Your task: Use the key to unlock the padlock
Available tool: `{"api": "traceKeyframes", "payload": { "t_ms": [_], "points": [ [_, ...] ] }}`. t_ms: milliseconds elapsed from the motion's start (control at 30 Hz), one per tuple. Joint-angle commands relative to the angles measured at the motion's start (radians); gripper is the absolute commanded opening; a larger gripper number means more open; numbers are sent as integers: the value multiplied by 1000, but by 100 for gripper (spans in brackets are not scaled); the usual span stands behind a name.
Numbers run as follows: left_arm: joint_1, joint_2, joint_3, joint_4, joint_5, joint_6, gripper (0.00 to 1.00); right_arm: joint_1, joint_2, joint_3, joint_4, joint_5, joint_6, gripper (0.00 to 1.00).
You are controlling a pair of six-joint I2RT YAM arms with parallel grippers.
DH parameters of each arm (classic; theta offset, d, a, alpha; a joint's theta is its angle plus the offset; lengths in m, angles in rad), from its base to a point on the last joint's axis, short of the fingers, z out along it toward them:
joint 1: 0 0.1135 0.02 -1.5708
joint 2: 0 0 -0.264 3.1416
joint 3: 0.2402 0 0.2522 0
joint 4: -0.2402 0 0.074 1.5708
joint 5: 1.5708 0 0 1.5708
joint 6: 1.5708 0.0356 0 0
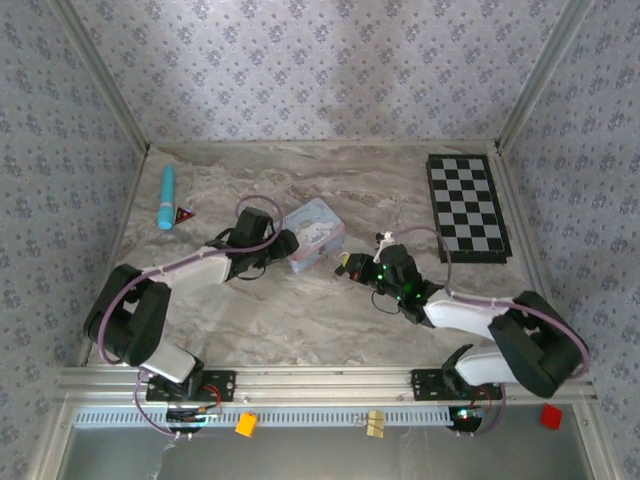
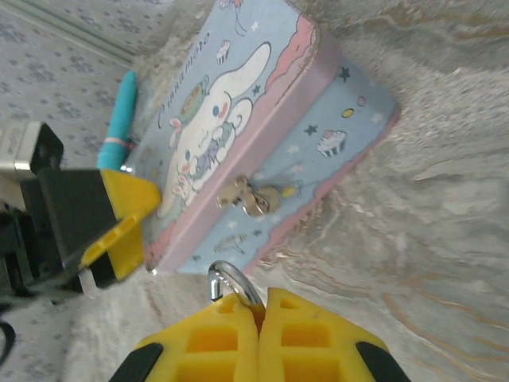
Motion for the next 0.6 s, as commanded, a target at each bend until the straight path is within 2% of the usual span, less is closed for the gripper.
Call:
{"api": "traceKeyframes", "payload": {
  "t_ms": [0,167,400,567],
  "points": [
    [23,64,53,-71,-11,73,69,-14,-93,44,-267,39,-140,0],
    [41,189,219,-180,-23,206,68,-31,-178,81,-450,23,-227,0],
    [57,364,509,-391,-131,437,67,-38,-201,166,-708,24,-294,0],
    [88,425,628,-458,-185,496,67,-32,-186,181,-777,42,-326,0]
  ]
}}
